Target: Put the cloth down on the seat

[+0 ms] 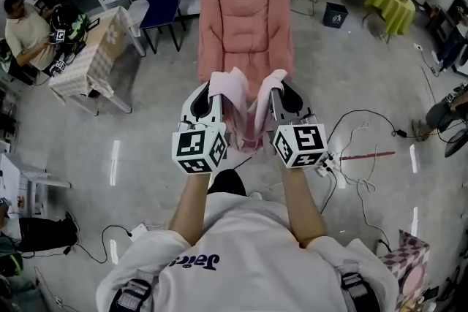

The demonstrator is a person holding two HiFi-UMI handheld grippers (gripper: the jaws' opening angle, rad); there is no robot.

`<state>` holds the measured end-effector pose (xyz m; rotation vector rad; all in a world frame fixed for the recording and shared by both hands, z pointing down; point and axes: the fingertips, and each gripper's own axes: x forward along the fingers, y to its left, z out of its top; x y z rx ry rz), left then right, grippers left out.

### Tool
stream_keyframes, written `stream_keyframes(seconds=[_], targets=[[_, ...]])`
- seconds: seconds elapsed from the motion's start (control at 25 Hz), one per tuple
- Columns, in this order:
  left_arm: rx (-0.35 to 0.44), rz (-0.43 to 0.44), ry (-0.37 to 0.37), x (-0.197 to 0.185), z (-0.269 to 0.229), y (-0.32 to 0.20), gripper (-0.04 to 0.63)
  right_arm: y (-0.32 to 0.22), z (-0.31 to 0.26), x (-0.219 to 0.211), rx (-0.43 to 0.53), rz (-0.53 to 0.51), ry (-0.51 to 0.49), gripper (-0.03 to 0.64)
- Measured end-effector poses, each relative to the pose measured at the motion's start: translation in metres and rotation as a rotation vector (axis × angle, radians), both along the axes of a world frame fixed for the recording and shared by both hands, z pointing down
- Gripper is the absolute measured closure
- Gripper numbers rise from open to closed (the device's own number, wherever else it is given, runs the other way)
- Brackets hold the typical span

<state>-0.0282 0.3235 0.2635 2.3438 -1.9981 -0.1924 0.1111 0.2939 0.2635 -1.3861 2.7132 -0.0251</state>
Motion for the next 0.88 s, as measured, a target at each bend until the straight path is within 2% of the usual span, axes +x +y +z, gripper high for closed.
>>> stream_keyframes(seconds=[0.36,0.52,0.68,0.88], targets=[[-0.009,0.032,0.008,0.009,0.013,-0.052,0.563,-0.045,0.01,-0.009,-0.009,-0.008,-0.005,0.583],[0.003,0.047,0.035,-0.005,0.014,-0.101,0.563,-0.087,0.011,-0.025,-0.015,0.005,-0.007,0.581],[0.026,0.077,0.031,-0.011,0.008,-0.155,0.563,-0.135,0.006,-0.035,0.001,0.029,-0.004,0.581],[0.018,0.113,0.044,-0.038,-0.001,-0.231,0.563,-0.203,-0.004,-0.063,0.003,0.06,0.006,0.581]])
